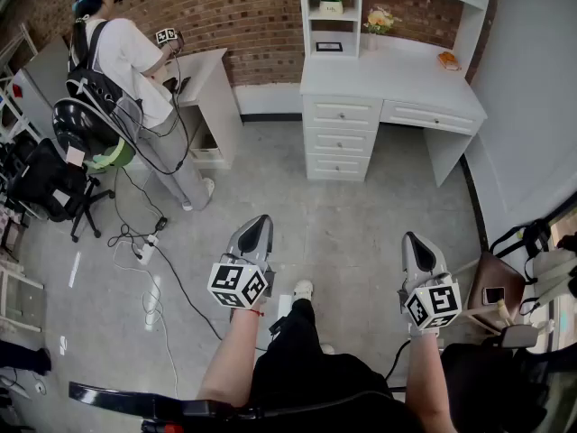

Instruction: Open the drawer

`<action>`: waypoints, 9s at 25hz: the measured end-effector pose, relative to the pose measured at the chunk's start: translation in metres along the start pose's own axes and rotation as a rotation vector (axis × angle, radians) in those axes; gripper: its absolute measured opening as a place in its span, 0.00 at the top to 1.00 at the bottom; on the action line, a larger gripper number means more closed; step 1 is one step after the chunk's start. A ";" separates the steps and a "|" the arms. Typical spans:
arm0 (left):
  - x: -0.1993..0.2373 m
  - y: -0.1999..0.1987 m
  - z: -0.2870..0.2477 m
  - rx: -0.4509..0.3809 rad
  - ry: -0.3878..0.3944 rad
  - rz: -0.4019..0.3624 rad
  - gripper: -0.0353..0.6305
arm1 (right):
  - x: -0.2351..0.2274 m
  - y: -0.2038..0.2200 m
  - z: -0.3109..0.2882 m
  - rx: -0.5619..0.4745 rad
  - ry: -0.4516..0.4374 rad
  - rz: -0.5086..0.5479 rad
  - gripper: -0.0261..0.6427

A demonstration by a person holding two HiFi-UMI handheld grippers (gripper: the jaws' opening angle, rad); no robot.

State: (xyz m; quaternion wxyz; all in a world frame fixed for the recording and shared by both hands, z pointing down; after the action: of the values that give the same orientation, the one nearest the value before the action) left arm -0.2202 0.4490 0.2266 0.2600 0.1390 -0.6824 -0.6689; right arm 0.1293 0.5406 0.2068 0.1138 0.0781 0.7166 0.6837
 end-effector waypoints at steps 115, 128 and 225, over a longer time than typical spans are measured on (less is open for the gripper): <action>0.257 0.283 -0.683 0.188 0.079 0.140 0.93 | -0.251 0.285 -0.726 0.304 0.086 -0.282 0.82; 0.275 0.281 -0.693 0.181 0.097 0.154 0.94 | -0.244 0.289 -0.738 0.307 0.214 -0.275 0.83; 0.232 0.266 -0.472 0.172 0.034 0.163 0.90 | -0.146 0.300 -0.547 0.329 0.256 -0.131 0.86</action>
State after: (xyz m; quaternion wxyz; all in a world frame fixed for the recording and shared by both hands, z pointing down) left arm -0.1145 -0.0543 0.5141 0.3121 0.1161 -0.7417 -0.5822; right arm 0.1087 -0.0087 0.5355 0.0518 -0.0383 0.8307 0.5530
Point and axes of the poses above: the fingertips, and each gripper's own axes: z backward along the fingers, x to its left, y out of its underside, the point moved 7 cm from there along z, backward along the fingers, and after that the axes turned 3 degrees about -z, right-handed, at the moved point
